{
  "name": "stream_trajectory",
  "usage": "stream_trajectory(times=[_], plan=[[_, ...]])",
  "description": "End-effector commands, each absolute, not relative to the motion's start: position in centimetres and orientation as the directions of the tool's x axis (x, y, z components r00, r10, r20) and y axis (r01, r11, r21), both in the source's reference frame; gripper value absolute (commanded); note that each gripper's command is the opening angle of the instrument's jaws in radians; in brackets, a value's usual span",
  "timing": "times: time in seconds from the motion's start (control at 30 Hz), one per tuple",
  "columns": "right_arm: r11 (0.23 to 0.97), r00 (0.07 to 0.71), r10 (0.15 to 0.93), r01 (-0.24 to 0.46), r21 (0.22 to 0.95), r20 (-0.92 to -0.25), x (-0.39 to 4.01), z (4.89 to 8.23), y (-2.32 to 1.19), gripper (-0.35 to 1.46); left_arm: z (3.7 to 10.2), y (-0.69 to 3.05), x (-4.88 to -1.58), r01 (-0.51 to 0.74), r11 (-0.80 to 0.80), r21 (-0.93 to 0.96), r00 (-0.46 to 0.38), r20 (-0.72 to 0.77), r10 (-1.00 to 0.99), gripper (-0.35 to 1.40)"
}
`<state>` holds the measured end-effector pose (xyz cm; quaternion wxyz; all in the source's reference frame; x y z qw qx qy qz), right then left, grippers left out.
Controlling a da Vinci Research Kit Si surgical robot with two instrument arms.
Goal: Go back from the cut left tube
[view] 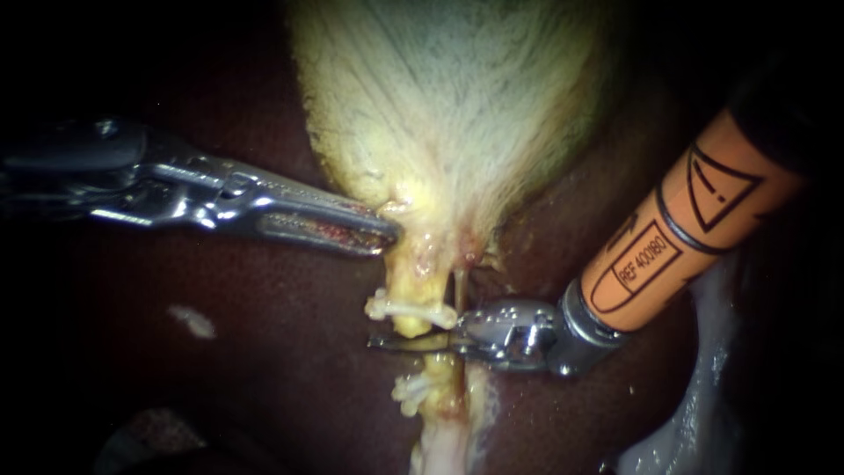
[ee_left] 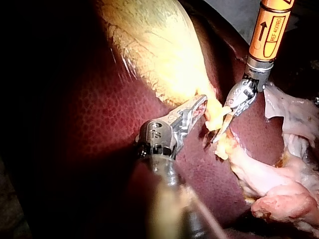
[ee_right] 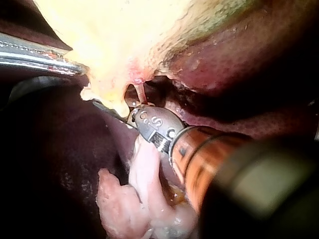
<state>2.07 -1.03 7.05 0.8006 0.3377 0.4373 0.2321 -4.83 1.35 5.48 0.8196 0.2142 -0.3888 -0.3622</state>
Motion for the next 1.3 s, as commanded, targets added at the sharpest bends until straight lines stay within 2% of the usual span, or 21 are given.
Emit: stream_trajectory(times=[0.03,0.27,0.3,0.37,0.5,0.63,0.9,1.1,1.2,1.3], plan=[[0.661,0.51,0.67,-0.078,0.747,-0.54,2.07,7.04,-1.03,-0.35,5.47,1.35,-4.83,0.427,0.646,0.633,0.435,0.482,-0.76,-0.35],[0.65,0.5,0.676,-0.059,0.758,-0.541,2.08,7.0,-1.06,-0.35,5.47,1.35,-4.83,0.427,0.646,0.633,0.435,0.482,-0.76,-0.35],[0.645,0.498,0.681,-0.061,0.761,-0.537,2.08,7.0,-1.06,0.0,5.47,1.35,-4.83,0.427,0.646,0.633,0.435,0.482,-0.76,-0.35],[0.637,0.492,0.69,-0.065,0.768,-0.53,2.09,7.0,-1.06,0.41,5.47,1.35,-4.83,0.427,0.646,0.633,0.435,0.482,-0.76,-0.35],[0.637,0.492,0.69,-0.065,0.768,-0.53,2.09,7.0,-1.06,0.76,5.47,1.35,-4.83,0.427,0.646,0.633,0.435,0.482,-0.76,-0.35],[0.636,0.483,0.694,-0.062,0.77,-0.534,2.09,7.0,-1.06,0.88,5.47,1.35,-4.83,0.427,0.646,0.633,0.435,0.482,-0.76,-0.35],[0.636,0.483,0.693,-0.059,0.77,-0.535,2.05,7.0,-1.06,0.93,5.47,1.35,-4.83,0.43,0.646,0.631,0.435,0.482,-0.76,-0.35],[0.638,0.485,0.689,-0.054,0.768,-0.538,1.9,6.96,-1.09,1.21,5.47,1.34,-4.82,0.429,0.646,0.631,0.435,0.483,-0.76,-0.35],[0.673,0.486,0.657,-0.033,0.739,-0.576,1.75,6.89,-1.11,1.32,5.49,1.35,-4.8,0.428,0.647,0.631,0.436,0.483,-0.76,-0.35],[0.705,0.488,0.618,0.002,0.71,-0.616,1.58,6.82,-1.11,1.32,5.5,1.35,-4.81,0.428,0.647,0.631,0.436,0.483,-0.76,-0.35]])
